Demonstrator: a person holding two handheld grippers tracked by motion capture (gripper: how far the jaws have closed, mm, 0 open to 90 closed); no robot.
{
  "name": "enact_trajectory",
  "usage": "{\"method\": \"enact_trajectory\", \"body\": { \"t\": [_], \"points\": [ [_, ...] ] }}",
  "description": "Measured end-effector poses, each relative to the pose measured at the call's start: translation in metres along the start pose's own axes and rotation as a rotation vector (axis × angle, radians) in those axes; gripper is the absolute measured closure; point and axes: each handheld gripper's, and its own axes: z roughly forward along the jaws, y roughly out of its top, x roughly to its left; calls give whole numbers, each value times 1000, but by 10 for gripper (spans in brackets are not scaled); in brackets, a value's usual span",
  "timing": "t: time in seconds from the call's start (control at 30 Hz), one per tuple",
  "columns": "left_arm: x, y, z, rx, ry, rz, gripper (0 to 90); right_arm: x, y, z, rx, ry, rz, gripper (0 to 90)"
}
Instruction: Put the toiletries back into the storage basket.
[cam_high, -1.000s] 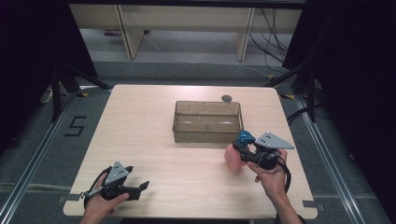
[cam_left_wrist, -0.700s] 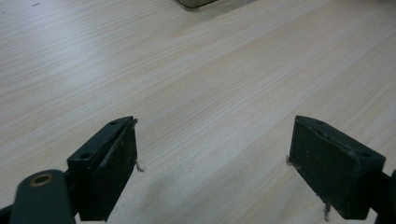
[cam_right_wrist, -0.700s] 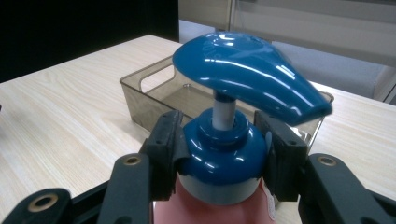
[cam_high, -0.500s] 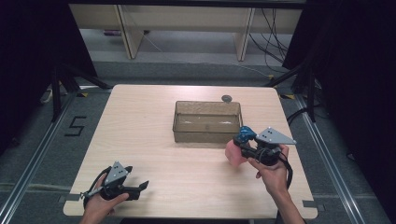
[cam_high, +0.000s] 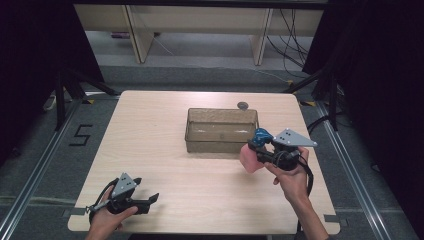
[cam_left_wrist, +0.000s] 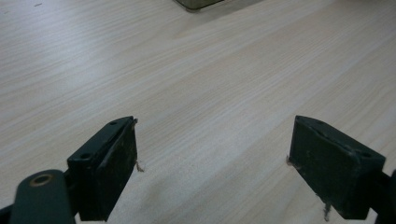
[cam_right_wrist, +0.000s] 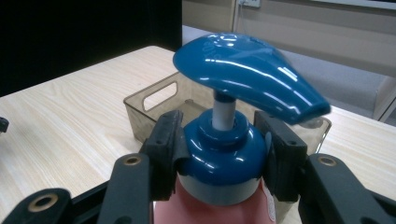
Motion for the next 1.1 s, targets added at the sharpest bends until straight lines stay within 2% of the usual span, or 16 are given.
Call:
{"method": "enact_trajectory", "body": {
  "t": [0.03, 0.07, 0.17, 0.2, 0.27, 0.3, 0.33, 0.37, 0.43, 0.57, 0.6, 0.63, 0.7, 0.73, 0.9, 1.1],
  "points": [
    [1, 0, 0, 4, 2, 6, 148, 1, 1, 1, -15, 2, 5, 537],
    [0, 0, 1, -4, 10, 4, 148, -1, 4, 0, -1, 0, -22, 537],
    [0, 0, 0, 2, -1, 3, 148, 1, 8, 2, -6, 20, 1, 537],
    [0, 0, 0, 2, 0, 2, 148, -1, 10, 1, -1, 8, -23, 538],
    [0, 0, 1, -8, 7, 4, 148, 0, 12, 3, -5, 29, -9, 537],
    [0, 0, 0, -1, 0, 7, 148, 0, 14, 2, -4, 19, -21, 537],
    [0, 0, 0, 2, -1, 1, 148, 1, 15, 2, -3, 7, -11, 537],
    [0, 0, 0, 0, -1, 5, 148, 0, 17, 2, -4, 13, -28, 538],
    [0, 1, 0, -6, 0, 4, 148, 0, 19, 4, -8, 23, -10, 537],
    [0, 1, 0, 1, -1, 7, 148, -3, 23, 6, -10, 11, -34, 537],
    [0, 1, 0, -6, 0, 3, 148, -1, 23, 8, -17, 11, -14, 537],
    [0, 1, 0, -5, -1, 4, 148, -2, 25, 9, -21, 6, -29, 537],
    [0, 0, 1, -5, 4, 4, 149, -2, 26, 10, -16, 27, -15, 537],
    [0, 0, 0, -1, 3, 5, 148, -2, 27, 11, -13, 20, -8, 538],
    [0, 1, 0, -1, 1, 1, 148, -4, 33, 14, -12, 14, -24, 537],
    [0, 1, 0, 0, -2, 7, 148, -7, 38, 19, -22, 14, -20, 538]
  ]
}}
